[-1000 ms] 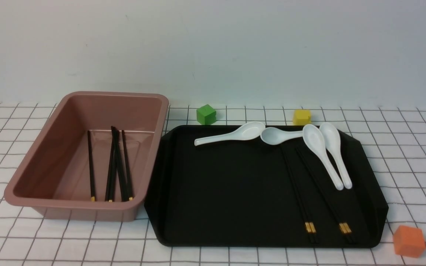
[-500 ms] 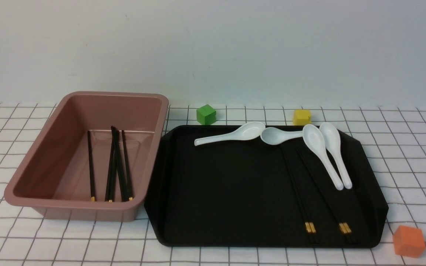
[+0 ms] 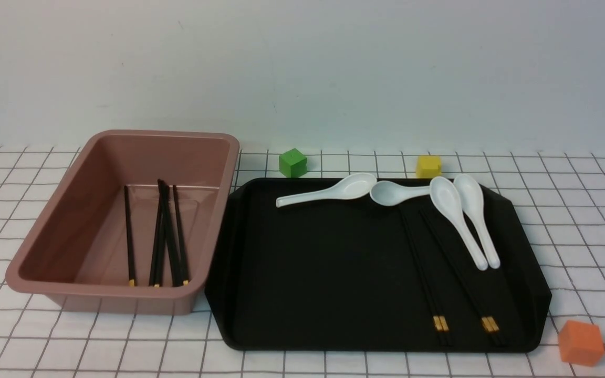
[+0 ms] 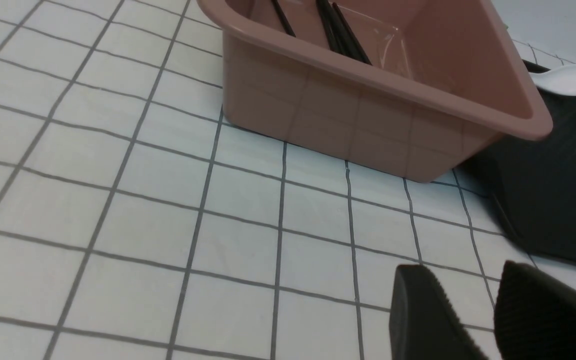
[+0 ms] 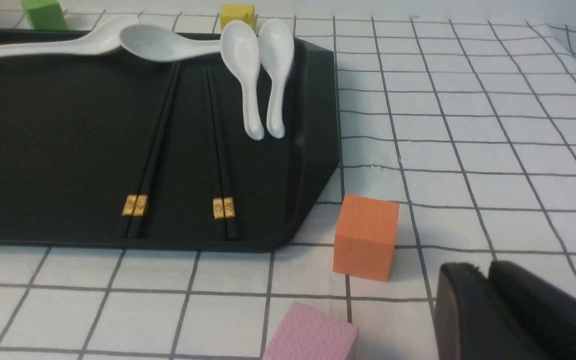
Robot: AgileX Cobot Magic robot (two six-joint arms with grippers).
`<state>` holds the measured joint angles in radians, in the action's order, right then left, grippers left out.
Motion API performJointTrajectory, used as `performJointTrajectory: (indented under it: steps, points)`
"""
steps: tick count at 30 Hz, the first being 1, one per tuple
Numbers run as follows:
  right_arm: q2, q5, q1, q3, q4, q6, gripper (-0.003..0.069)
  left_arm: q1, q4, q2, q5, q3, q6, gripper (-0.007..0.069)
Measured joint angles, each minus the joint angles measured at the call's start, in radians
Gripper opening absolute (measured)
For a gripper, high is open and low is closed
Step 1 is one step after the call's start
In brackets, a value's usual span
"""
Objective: On white black tablecloth take chopsticks from black tray and put them in box.
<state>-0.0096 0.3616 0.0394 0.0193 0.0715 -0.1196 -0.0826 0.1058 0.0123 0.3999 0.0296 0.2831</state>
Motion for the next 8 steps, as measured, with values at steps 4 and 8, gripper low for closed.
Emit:
performJointTrajectory:
  steps: [4, 8]
  points:
    - [0.0, 0.0, 0.0, 0.0, 0.0, 0.0, 0.0097, 0.0, 0.0, 0.0, 0.0, 0.0, 0.0, 0.0238]
    - [0.0, 0.0, 0.0, 0.0, 0.0, 0.0, 0.0101, 0.0, 0.001, 0.0, 0.0, 0.0, 0.0, 0.0238]
